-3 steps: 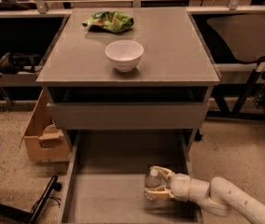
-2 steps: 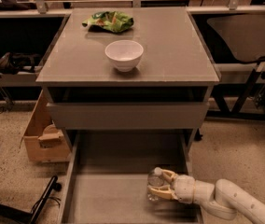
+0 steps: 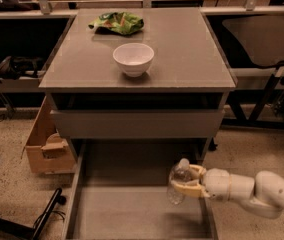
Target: Pick water bottle from middle drawer and place on counter
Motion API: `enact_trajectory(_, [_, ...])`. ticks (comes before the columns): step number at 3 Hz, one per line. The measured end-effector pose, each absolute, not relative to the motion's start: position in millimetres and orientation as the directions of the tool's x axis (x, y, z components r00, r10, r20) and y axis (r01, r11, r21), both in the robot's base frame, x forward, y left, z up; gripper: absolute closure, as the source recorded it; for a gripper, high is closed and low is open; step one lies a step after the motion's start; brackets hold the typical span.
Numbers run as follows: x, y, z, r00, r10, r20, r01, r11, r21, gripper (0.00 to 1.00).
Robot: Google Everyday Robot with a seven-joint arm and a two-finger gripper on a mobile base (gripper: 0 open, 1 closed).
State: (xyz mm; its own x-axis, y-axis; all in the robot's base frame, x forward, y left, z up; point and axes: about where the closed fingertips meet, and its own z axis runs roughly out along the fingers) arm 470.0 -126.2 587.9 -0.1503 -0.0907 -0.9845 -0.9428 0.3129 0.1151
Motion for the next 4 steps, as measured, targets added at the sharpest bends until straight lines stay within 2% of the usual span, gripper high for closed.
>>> enact_trajectory(2, [527, -138, 811, -0.076, -0.097, -0.992, -0.959, 0.28, 0.046, 1.0])
enact_trajectory(4, [612, -139, 976, -0.043, -0.113, -0.993, -0.916, 0.402, -0.006, 1.0])
